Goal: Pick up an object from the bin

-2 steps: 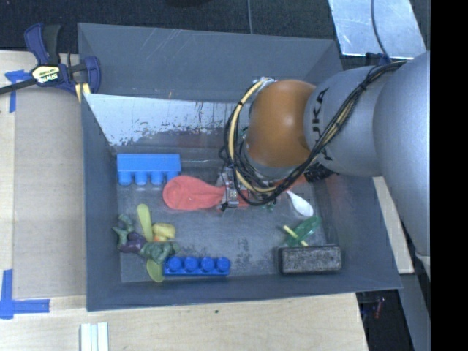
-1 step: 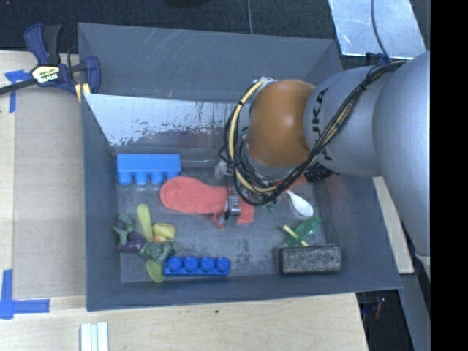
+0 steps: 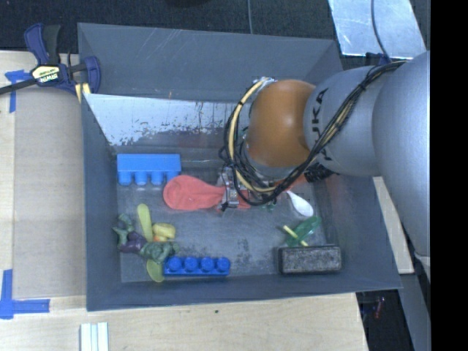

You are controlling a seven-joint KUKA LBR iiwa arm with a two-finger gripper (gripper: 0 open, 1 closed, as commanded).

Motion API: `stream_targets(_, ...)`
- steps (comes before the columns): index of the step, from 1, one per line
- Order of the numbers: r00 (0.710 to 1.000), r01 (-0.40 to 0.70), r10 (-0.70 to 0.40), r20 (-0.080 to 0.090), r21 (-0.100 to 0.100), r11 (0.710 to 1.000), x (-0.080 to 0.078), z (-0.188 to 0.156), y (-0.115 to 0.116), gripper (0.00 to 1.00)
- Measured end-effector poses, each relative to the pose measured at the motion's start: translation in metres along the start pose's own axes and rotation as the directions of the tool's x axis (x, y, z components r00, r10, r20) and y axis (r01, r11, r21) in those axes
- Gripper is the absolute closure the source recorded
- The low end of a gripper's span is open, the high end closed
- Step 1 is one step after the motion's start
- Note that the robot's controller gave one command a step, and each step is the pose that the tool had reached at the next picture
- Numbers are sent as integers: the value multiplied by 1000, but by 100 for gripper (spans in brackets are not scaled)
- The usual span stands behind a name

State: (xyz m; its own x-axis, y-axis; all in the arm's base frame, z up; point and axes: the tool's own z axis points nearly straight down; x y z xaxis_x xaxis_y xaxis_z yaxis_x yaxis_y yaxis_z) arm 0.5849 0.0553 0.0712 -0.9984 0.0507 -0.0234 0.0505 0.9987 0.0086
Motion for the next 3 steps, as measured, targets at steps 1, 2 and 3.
stream_targets(1,1000,0,0,0,0,1000,0,0,0,100)
stream_targets(2,1000,-3,3,-4,1,1000,0,-60,-5,100)
stream_targets(3,1000,6,-6,0,0,1000,9,-126,-8,100)
